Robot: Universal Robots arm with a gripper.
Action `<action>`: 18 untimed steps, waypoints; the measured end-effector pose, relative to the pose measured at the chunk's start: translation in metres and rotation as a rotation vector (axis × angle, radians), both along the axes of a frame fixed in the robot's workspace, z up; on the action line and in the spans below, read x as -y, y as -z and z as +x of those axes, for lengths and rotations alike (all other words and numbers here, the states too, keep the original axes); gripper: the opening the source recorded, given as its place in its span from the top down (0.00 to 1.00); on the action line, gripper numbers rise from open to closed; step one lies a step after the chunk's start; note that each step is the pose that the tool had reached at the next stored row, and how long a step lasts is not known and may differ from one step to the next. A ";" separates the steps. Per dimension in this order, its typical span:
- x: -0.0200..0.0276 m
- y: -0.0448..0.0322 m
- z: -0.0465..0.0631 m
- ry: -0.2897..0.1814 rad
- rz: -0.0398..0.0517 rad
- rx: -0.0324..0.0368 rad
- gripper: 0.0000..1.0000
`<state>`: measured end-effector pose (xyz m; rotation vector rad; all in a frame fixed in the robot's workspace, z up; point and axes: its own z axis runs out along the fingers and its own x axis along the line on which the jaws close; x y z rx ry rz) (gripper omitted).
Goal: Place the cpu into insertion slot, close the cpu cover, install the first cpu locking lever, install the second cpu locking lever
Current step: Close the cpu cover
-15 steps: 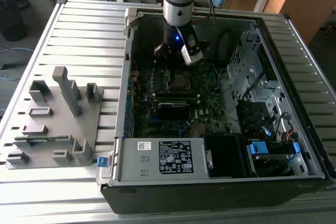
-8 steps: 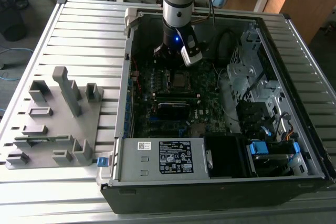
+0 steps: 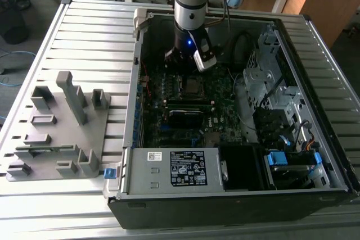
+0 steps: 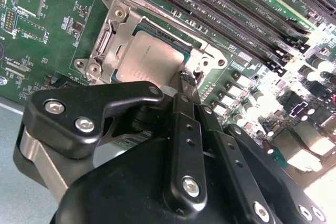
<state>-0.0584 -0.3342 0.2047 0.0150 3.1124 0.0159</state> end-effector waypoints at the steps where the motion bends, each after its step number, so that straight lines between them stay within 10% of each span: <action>1: 0.0000 0.0007 0.000 0.000 0.0000 0.0000 0.90; 18: 0.0001 0.0059 -0.002 0.000 -0.0022 0.0001 0.90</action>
